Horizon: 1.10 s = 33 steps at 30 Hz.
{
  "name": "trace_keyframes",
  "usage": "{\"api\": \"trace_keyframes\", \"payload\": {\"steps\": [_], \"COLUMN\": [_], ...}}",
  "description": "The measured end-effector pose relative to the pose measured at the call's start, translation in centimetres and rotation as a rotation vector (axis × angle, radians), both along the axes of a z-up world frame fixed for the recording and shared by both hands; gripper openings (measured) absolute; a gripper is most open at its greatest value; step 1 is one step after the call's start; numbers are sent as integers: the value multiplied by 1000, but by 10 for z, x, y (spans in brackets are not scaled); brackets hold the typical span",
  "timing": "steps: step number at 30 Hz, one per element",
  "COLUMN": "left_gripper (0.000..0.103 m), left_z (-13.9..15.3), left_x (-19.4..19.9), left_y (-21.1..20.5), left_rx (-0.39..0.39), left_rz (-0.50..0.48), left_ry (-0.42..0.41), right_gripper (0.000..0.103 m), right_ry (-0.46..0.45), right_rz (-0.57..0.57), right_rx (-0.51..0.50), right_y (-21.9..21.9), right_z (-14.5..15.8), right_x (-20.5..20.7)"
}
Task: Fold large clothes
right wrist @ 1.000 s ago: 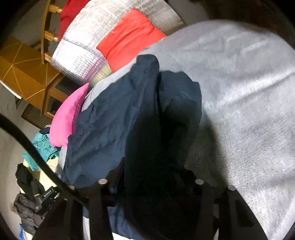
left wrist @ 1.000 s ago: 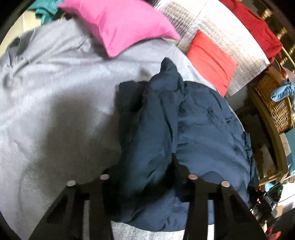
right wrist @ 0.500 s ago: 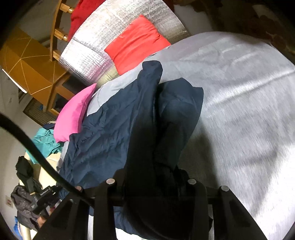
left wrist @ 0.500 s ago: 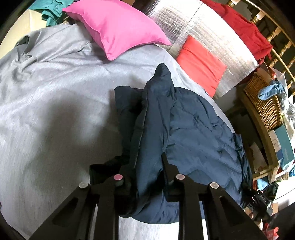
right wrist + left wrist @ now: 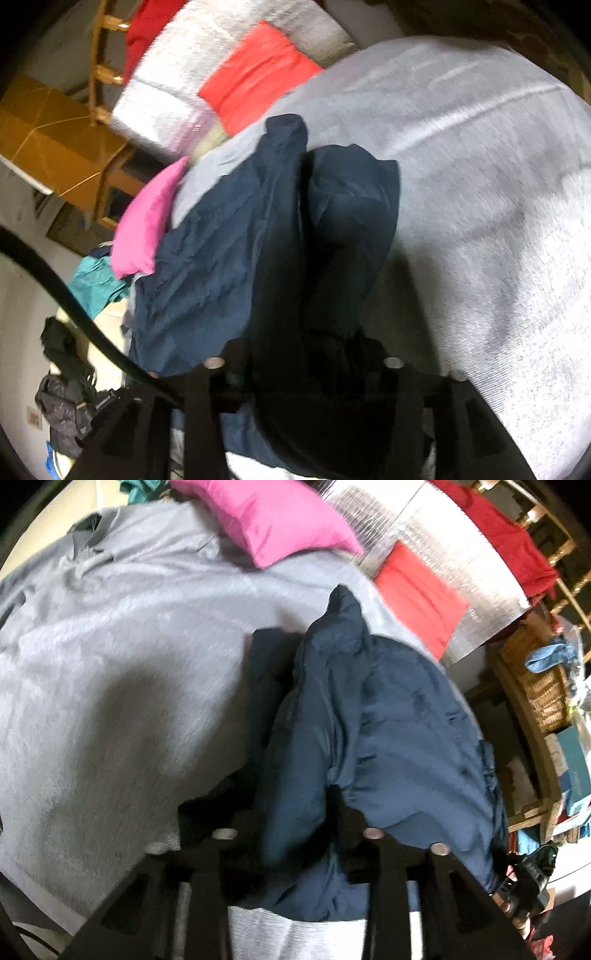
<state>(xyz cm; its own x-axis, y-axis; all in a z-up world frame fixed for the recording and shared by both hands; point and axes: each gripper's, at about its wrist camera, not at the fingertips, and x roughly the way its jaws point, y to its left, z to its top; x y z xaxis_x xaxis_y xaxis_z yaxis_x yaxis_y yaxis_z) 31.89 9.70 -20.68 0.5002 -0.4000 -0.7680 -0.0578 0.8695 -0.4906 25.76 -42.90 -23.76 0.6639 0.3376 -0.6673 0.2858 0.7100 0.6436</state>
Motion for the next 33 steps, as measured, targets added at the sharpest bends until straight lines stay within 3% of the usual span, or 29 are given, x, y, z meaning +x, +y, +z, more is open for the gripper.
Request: {"api": "trace_keyframes", "payload": {"steps": [1, 3, 6, 10, 12, 15, 17, 20, 24, 27, 31, 32, 33], "left_gripper": [44, 46, 55, 62, 67, 71, 73, 73, 73, 75, 76, 74, 70], "left_z": [-4, -4, 4, 23, 27, 23, 12, -6, -26, -33, -37, -37, -35], "left_x": [0, -5, -24, -67, -85, -97, -94, -84, -68, -60, -52, -52, -53], "left_y": [2, 6, 13, 23, 21, 5, -12, -22, -26, -28, -33, -33, -33], "left_rx": [-19, -41, -10, 55, 61, 16, -32, -162, -288, -343, -389, -393, -387], "left_rz": [12, 19, 55, 156, 152, 67, -12, -47, 36, 95, 155, 165, 180], "left_ry": [22, 19, -12, -131, -180, -187, -124, -25, 66, 76, 56, 50, 34], "right_gripper": [68, 69, 74, 78, 78, 81, 82, 82, 82, 82, 83, 80, 69], "right_ry": [15, 19, -22, -88, -118, -150, -152, -102, -43, -28, -101, -104, -108], "right_rz": [-16, -58, -123, -197, -198, -157, -100, -38, -34, -81, -187, -190, -193], "right_rx": [17, 66, 112, 111, 132, 154, 200, 281, 369, 444, 508, 487, 462], "right_y": [-4, -13, -25, -31, -25, -9, 9, 30, 48, 53, 52, 53, 56], "right_z": [-2, -4, 3, 13, 15, 15, 10, -7, -31, -47, -54, -52, -50], "right_x": [1, -4, -24, -66, -84, -100, -99, -86, -59, -45, -34, -31, -30]}}
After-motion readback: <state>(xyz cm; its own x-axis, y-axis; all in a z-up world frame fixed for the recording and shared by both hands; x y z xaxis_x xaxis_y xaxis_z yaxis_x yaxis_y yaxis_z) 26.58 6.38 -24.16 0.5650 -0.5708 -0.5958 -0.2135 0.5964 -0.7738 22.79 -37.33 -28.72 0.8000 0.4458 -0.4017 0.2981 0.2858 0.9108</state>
